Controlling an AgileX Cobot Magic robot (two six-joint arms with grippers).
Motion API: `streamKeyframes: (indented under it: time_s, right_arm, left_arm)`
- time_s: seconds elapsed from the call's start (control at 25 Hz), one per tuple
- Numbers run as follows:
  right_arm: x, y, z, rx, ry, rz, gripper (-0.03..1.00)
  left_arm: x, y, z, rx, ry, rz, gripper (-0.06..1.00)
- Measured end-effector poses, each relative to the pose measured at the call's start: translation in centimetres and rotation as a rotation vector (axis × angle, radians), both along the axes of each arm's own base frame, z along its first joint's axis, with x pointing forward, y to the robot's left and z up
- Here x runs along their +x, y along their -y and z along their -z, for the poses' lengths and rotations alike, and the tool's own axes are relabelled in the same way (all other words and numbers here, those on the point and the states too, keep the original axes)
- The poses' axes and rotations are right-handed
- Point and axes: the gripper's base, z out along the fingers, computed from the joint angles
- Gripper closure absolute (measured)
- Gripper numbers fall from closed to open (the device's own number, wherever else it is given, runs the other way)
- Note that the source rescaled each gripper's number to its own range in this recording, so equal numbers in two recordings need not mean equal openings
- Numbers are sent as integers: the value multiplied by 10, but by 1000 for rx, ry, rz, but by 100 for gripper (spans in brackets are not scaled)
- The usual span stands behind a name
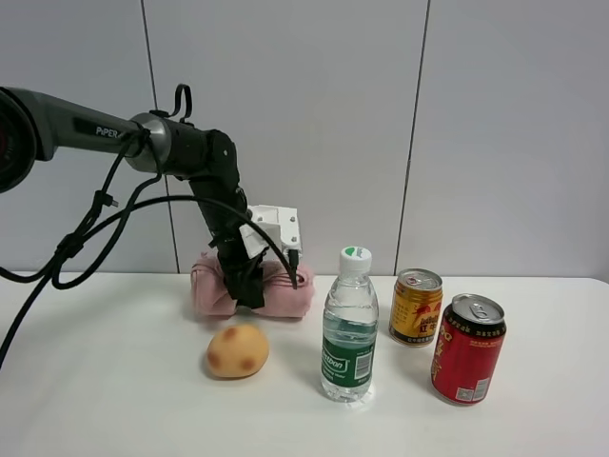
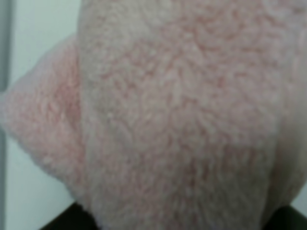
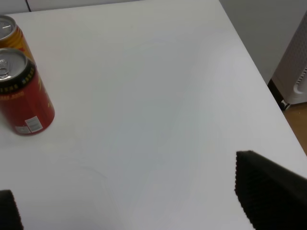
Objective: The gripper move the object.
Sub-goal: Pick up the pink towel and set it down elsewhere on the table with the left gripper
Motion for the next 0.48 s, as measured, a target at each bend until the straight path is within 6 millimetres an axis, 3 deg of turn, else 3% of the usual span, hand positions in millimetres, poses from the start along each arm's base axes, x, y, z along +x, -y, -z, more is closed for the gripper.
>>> streamKeyframes:
  time_s: [0.12, 0.32, 0.48]
  right_arm:
    - [0, 0, 0, 0, 0, 0, -3]
    - [0, 0, 0, 0, 0, 0, -3]
    - [0, 0, 0, 0, 0, 0, -3]
  left_arm:
    - [-7, 0, -40, 40, 3, -1, 94]
    - [-25, -3, -140, 52, 142, -31, 94]
    - [-51, 1, -209, -3, 262, -41, 94]
